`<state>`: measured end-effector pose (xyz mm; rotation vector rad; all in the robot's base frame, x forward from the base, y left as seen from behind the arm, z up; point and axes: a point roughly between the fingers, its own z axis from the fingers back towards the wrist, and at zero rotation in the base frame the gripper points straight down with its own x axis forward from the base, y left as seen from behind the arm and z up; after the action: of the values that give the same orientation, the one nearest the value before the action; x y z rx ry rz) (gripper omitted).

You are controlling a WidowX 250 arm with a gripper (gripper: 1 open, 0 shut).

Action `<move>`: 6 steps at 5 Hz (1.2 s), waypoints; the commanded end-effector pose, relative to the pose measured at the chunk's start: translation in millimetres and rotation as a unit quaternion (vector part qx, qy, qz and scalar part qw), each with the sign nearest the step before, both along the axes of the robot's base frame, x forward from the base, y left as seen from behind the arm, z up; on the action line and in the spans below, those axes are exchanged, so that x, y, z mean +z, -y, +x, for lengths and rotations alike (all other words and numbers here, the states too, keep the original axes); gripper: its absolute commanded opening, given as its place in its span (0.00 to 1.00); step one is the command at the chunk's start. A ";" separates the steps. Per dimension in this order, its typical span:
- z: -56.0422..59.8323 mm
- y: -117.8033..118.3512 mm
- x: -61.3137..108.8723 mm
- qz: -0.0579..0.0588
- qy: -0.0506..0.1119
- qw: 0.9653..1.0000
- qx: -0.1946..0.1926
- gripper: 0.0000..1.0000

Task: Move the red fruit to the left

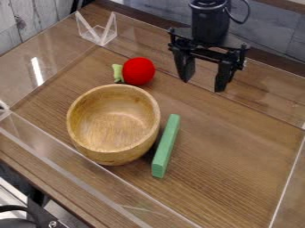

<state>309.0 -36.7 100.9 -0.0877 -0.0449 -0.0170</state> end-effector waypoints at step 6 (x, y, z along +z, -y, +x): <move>-8.5 -16.2 -3.8 0.000 0.032 0.999 -0.007 1.00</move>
<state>295.0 -23.3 77.9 -0.0874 -0.0367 -0.0465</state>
